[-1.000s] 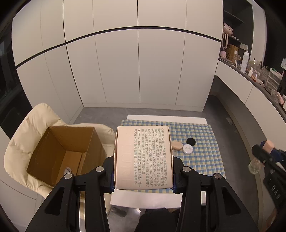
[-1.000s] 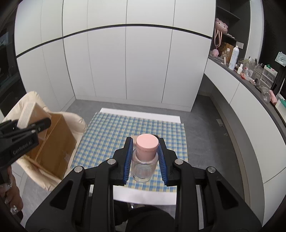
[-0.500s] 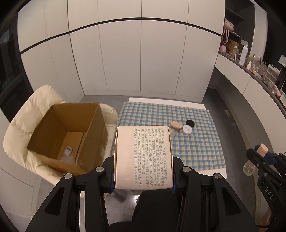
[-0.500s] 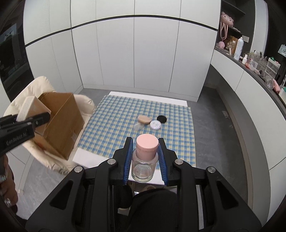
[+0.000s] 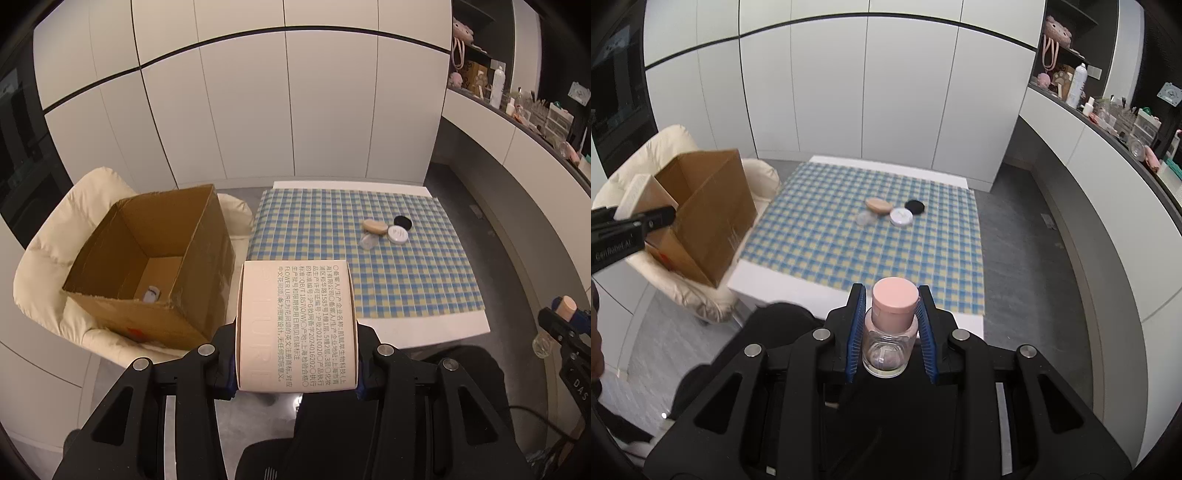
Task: Organize objects
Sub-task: 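Lift the white box with the left tool while the right tool lifts the bottle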
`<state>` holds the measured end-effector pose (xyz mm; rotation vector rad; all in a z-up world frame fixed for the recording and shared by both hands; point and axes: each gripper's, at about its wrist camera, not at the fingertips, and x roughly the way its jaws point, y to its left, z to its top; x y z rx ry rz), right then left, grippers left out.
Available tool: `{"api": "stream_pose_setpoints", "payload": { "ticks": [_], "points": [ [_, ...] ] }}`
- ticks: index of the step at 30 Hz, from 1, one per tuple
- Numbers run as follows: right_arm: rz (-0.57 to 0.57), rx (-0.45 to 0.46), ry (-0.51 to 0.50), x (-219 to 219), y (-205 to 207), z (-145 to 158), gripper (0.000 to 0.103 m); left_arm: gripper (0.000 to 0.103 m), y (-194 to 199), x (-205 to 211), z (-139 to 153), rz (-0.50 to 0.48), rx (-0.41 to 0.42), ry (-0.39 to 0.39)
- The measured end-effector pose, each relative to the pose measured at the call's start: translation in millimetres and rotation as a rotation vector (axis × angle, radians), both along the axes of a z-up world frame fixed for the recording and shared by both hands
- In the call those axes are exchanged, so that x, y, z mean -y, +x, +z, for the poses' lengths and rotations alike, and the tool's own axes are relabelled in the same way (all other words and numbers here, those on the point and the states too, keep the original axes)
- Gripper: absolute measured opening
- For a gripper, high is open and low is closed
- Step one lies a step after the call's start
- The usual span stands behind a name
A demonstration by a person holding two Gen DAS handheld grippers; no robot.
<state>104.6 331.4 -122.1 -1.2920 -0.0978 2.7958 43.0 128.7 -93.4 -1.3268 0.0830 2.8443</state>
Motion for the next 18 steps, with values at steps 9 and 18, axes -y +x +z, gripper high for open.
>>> {"api": "stream_pose_setpoints", "payload": {
  "ticks": [9, 18],
  "points": [
    [-0.021, 0.043, -0.02, -16, 30, -11, 0.029, 0.044, 23, -1, -10, 0.022, 0.0, 0.015],
    [-0.028, 0.072, -0.012, -19, 51, -14, 0.029, 0.044, 34, -7, -28, 0.021, 0.072, 0.006]
  ]
}}
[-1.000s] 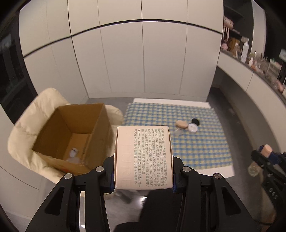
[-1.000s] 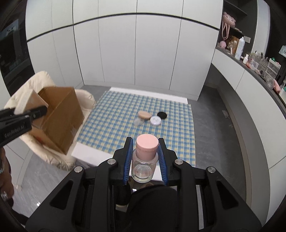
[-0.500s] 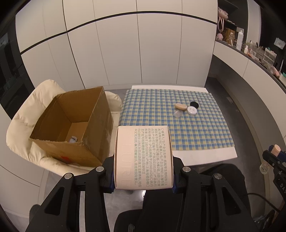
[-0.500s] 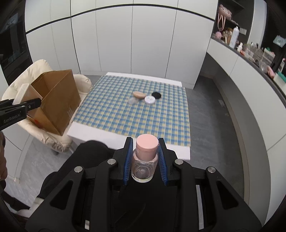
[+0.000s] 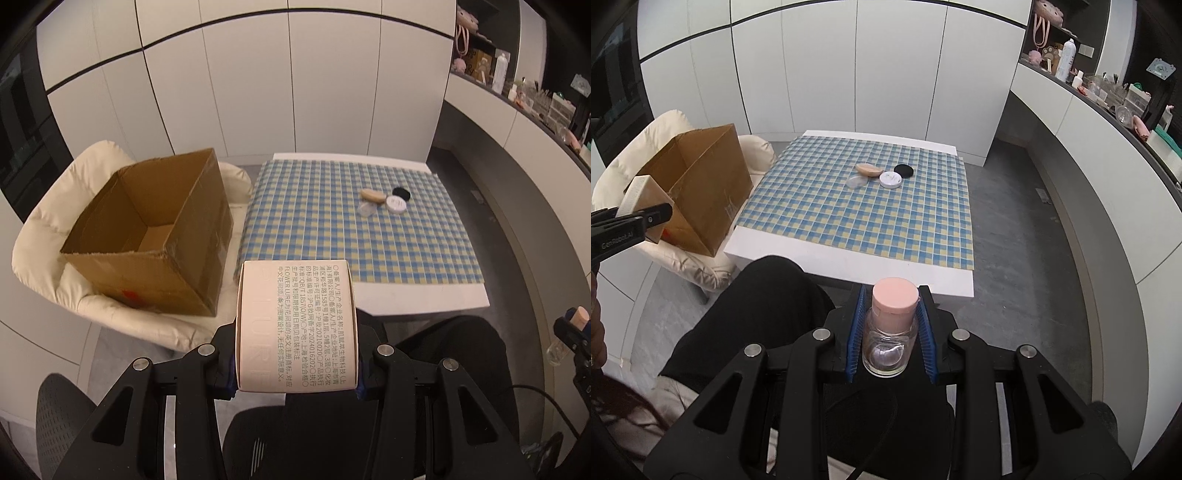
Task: Organize objects
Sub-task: 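Lift the white box with the left tool while the right tool lifts the bottle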
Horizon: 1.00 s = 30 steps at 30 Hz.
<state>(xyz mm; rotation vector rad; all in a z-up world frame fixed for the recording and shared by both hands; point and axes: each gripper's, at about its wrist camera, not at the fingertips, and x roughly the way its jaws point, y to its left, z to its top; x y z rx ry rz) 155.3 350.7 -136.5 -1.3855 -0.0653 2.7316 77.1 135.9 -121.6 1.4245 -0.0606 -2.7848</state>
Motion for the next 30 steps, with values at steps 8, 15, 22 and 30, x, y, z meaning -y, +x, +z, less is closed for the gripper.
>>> {"api": "stream_pose_setpoints", "payload": {
  "ticks": [8, 15, 22, 30],
  "points": [
    [-0.013, 0.014, -0.037, -9, 11, 1, 0.029, 0.044, 4, -6, -2, -0.011, 0.01, -0.002],
    [-0.011, -0.014, -0.022, -5, 20, 9, 0.029, 0.044, 11, -12, 4, -0.027, 0.0, -0.003],
    [-0.004, -0.016, -0.016, -1, 22, 10, 0.029, 0.044, 16, -9, 4, -0.017, -0.001, 0.005],
    [0.024, -0.006, -0.013, 9, 15, 7, 0.029, 0.044, 14, 1, -5, 0.001, 0.02, 0.011]
  ]
}}
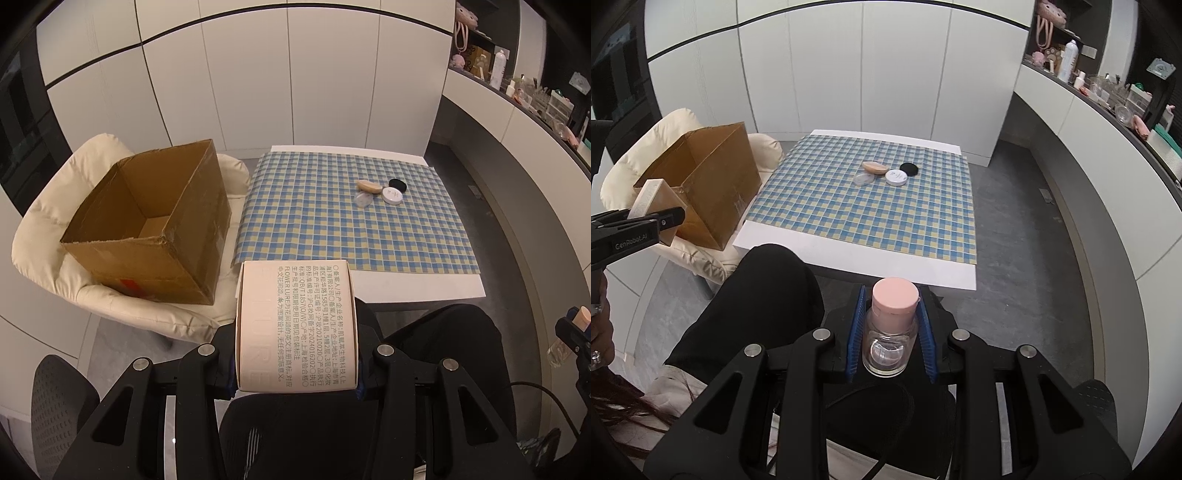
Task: Organize objects
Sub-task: 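Lift the white box with the left tool while the right tool lifts the bottle, then carry the white box and pink-capped bottle over the cardboard box with both tools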
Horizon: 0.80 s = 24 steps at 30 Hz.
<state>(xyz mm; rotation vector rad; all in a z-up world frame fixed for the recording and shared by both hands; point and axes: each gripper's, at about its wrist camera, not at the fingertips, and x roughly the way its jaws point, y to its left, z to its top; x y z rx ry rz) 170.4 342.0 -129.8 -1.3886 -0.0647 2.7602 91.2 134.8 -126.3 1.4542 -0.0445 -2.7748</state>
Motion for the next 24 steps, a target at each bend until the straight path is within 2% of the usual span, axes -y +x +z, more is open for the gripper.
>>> {"api": "stream_pose_setpoints", "payload": {
  "ticks": [13, 24],
  "points": [
    [0.082, 0.019, 0.014, 32, -24, -6, 0.029, 0.044, -4, 34, -12, 0.081, 0.034, 0.019],
    [0.247, 0.024, 0.02, 87, -49, -8, 0.029, 0.044, 15, 87, -19, 0.232, 0.054, 0.032]
  ]
}}
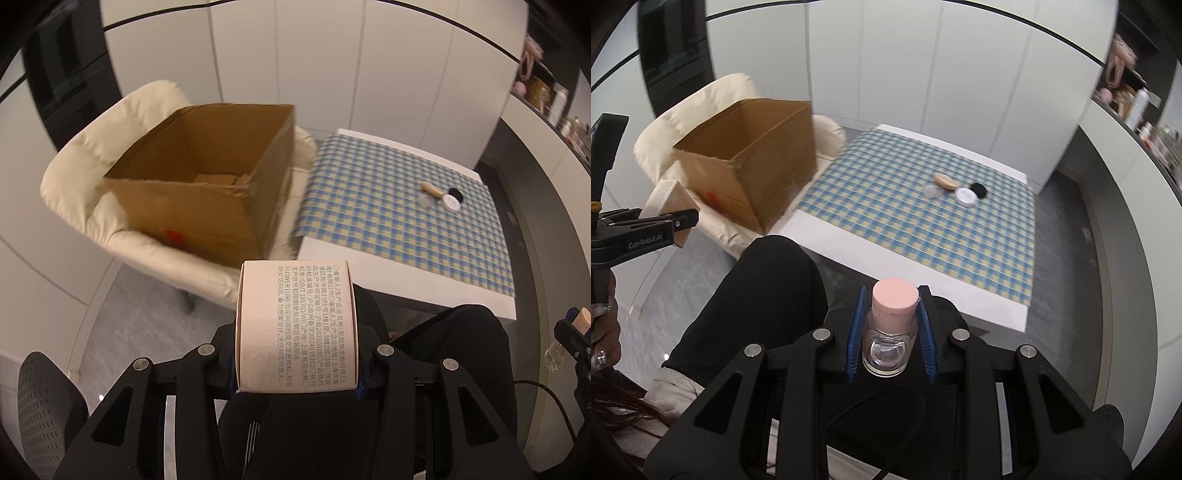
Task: Organize objects
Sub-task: 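Carry the white box and pink-capped bottle over the cardboard box with both tools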
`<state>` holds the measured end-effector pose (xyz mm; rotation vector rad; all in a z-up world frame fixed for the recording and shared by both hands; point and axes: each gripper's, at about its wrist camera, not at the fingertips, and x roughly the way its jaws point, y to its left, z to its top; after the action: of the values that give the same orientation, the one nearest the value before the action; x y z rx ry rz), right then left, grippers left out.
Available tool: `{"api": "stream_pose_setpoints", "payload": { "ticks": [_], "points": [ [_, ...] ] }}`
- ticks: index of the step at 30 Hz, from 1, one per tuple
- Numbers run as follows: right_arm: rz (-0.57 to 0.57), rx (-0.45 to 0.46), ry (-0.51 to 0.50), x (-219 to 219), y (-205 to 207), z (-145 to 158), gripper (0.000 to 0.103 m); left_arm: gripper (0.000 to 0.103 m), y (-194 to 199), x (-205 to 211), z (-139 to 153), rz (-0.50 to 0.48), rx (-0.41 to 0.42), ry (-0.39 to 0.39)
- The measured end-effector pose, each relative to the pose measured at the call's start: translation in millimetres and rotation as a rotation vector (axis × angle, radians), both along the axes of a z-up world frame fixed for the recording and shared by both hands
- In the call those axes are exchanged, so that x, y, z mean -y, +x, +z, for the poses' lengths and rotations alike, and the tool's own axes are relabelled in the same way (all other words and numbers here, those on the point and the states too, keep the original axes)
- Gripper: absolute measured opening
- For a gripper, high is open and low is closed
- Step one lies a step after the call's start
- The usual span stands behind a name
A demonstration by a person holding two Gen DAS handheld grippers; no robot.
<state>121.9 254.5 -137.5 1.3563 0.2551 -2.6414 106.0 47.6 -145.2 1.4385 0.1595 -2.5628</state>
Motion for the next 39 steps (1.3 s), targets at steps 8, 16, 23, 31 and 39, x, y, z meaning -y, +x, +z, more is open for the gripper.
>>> {"api": "stream_pose_setpoints", "payload": {
  "ticks": [8, 16, 23, 31, 39],
  "points": [
    [0.112, 0.004, -0.005, 44, -8, -3, 0.029, 0.044, 24, 38, -6, 0.102, 0.011, 0.005],
    [0.233, 0.011, -0.007, 91, -8, -5, 0.029, 0.044, 50, 67, -7, 0.195, 0.0, -0.002],
    [0.342, 0.021, -0.01, 133, -7, -10, 0.029, 0.044, 65, 90, -3, 0.259, -0.008, -0.025],
    [0.419, 0.03, -0.004, 166, -14, -13, 0.029, 0.044, 61, 109, -2, 0.311, -0.019, -0.005],
    [0.47, 0.059, -0.013, 193, -33, -22, 0.028, 0.044, 47, 129, -1, 0.347, -0.027, -0.003]
  ]
}}
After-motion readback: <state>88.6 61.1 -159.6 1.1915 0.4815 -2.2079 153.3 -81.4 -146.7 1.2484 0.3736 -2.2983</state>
